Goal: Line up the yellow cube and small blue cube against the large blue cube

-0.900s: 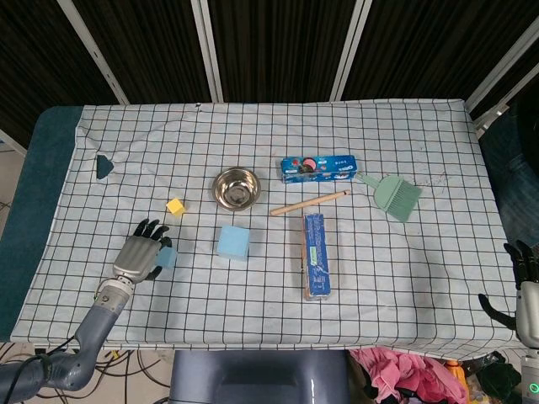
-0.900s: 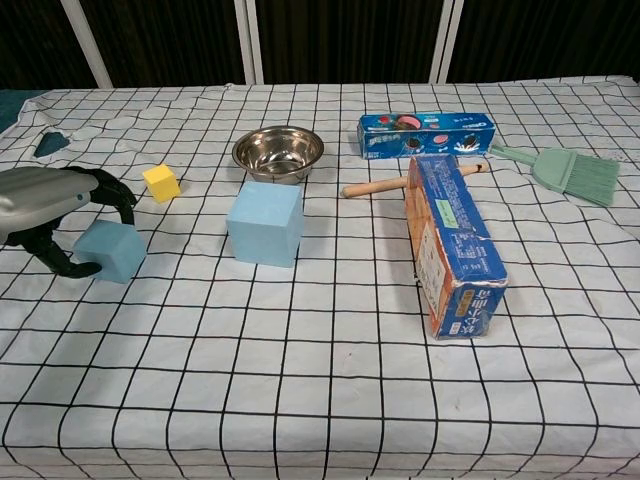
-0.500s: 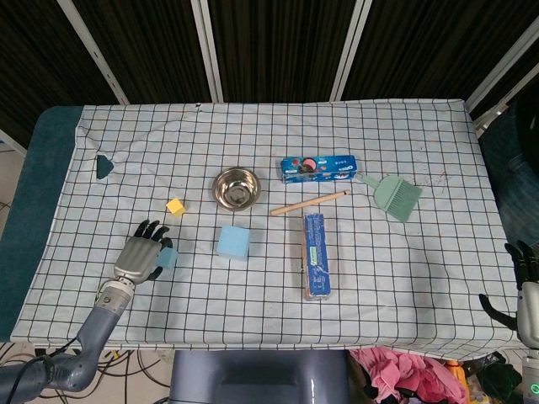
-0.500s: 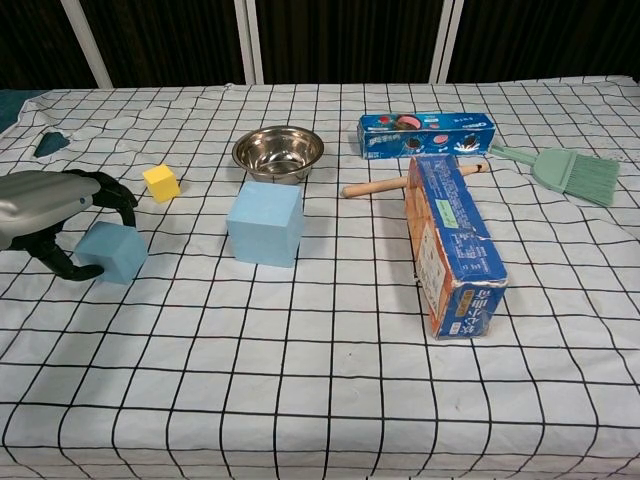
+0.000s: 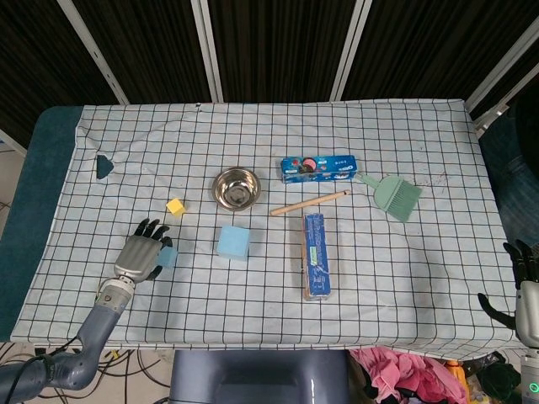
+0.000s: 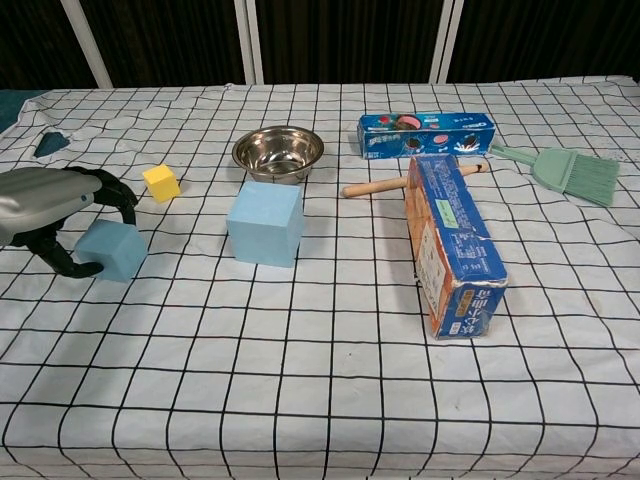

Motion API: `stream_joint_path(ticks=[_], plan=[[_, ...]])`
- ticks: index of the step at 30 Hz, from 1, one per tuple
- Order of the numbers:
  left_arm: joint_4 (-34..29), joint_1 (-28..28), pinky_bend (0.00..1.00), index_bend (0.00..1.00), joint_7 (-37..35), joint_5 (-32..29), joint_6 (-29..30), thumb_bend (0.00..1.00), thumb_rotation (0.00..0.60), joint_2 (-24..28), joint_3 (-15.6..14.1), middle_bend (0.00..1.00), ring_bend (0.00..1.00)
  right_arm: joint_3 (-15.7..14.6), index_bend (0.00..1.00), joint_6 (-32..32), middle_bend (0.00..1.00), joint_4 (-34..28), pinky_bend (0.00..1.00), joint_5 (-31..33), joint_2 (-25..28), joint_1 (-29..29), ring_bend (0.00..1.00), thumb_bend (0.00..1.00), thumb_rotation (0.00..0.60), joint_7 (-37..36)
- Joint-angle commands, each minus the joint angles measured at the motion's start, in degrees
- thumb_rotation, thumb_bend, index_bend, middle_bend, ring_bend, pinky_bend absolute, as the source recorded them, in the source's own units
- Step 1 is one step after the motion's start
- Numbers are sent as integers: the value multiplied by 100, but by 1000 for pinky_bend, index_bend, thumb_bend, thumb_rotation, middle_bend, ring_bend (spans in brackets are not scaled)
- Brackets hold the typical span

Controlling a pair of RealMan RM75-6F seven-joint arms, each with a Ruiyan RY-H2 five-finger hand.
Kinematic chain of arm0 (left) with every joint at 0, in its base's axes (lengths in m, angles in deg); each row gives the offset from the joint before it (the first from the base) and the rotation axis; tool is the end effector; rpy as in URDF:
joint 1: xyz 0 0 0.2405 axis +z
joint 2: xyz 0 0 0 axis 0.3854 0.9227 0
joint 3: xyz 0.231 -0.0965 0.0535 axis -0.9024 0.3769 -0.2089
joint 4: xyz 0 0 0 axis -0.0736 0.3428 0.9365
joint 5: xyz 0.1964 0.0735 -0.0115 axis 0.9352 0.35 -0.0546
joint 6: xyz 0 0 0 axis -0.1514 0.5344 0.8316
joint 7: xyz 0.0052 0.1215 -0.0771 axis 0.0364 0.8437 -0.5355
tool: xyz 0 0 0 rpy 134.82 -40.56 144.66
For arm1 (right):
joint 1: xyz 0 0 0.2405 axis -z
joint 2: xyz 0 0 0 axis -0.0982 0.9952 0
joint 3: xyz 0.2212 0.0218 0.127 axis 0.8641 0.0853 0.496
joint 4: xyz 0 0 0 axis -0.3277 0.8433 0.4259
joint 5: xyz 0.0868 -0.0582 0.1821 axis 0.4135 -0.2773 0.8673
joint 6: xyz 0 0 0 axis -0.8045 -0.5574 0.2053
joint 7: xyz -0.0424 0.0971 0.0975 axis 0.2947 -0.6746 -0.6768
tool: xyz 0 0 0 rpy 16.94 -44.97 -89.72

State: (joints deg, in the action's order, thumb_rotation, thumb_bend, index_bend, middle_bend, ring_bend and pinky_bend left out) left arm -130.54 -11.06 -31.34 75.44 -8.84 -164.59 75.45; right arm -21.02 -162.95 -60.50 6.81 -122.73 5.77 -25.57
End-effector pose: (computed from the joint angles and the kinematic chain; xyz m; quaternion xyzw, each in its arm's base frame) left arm -0.2273 0.2970 -0.0104 -0.7552 -0.3629 -0.2592 0.4803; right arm -0.3109 -0.1689 0.1856 0.4979 -0.4033 0.3749 0.6700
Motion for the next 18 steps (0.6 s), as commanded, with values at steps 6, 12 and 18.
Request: stream_joint_path(ticks=[6, 12, 18], plan=[[-372, -41, 0, 423, 110, -342, 27, 341, 600, 129, 252, 146, 0, 23, 102, -39, 48, -3, 119, 15, 32, 26, 200, 175, 600, -81], [-840, -444, 0, 422, 721, -1130, 51, 341, 600, 150, 826, 144, 0, 18, 102, -3, 48, 18, 119, 17, 44, 17, 200, 177, 600, -118], [-649, -1045, 0, 423, 1277, -1832, -36, 341, 600, -167, 1263, 144, 0, 21, 102, 11, 48, 53, 119, 25, 44, 14, 200, 178, 600, -137]])
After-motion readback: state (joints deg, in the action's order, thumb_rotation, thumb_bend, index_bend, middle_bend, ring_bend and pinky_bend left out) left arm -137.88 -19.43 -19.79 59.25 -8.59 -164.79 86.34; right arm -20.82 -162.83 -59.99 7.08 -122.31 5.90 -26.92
